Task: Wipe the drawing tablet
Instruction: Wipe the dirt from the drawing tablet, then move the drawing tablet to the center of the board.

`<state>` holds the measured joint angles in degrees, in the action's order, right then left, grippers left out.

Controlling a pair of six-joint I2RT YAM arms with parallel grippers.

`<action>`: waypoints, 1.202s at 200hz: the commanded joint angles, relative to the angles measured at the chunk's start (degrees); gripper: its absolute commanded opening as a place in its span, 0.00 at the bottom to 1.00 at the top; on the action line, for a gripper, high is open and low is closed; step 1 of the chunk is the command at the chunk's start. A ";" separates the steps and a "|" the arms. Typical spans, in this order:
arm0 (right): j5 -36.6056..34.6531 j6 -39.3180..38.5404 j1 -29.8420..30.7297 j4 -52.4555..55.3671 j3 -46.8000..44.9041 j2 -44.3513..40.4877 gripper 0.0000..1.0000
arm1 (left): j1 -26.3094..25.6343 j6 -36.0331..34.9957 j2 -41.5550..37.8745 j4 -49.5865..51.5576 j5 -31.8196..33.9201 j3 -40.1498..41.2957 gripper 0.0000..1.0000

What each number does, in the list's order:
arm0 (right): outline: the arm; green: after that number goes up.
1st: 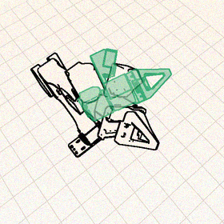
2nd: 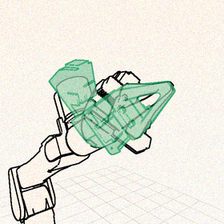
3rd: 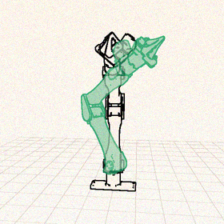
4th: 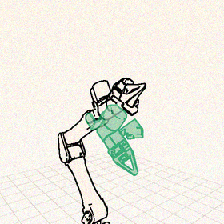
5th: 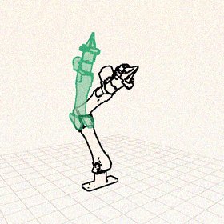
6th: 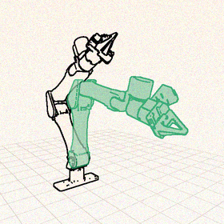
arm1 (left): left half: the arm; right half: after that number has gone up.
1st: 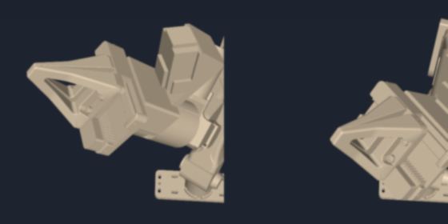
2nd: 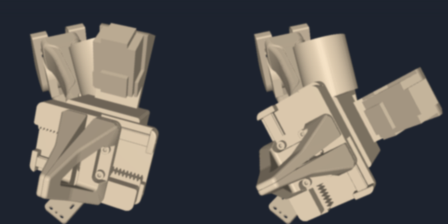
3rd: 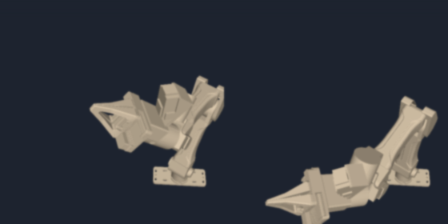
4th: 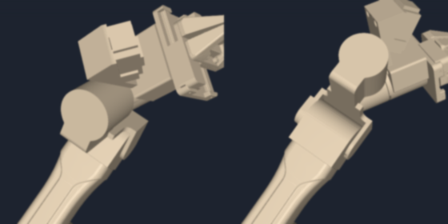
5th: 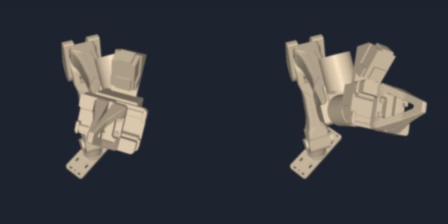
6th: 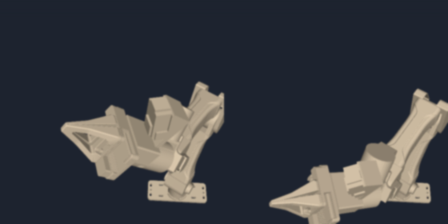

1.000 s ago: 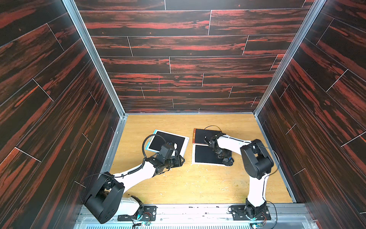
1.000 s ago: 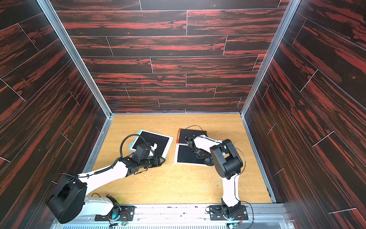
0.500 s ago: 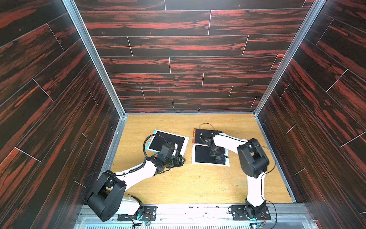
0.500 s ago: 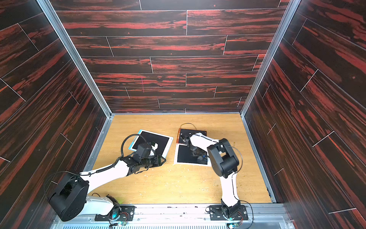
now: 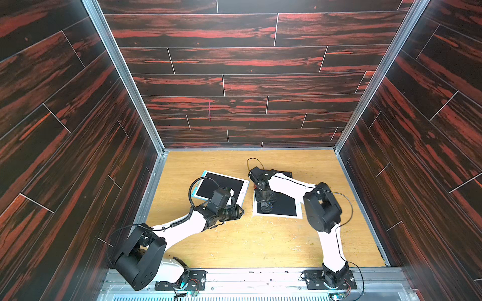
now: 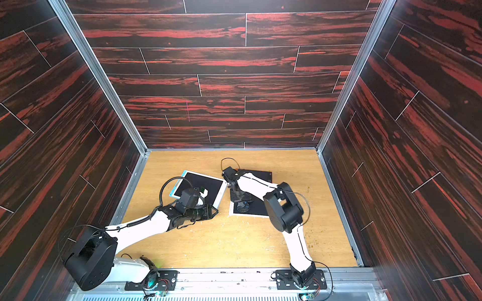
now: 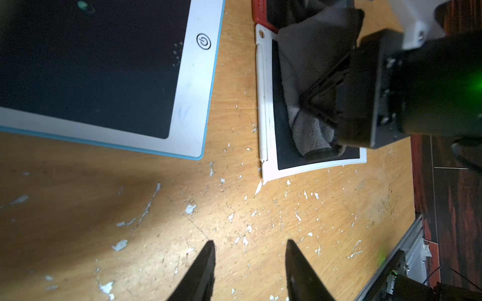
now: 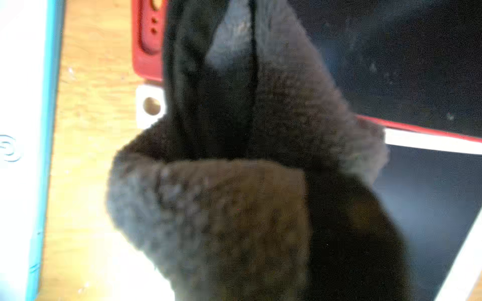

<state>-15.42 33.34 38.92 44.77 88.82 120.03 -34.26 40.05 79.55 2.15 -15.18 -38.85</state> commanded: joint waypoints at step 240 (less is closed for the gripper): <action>28.80 -0.51 0.18 -8.19 -10.77 -16.72 0.00 | -0.51 -3.72 -7.30 10.08 4.59 -0.86 0.46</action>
<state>15.14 34.57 43.99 33.69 83.15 112.44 -35.81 38.35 72.23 8.58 -14.76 -40.16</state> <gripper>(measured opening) 0.103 0.458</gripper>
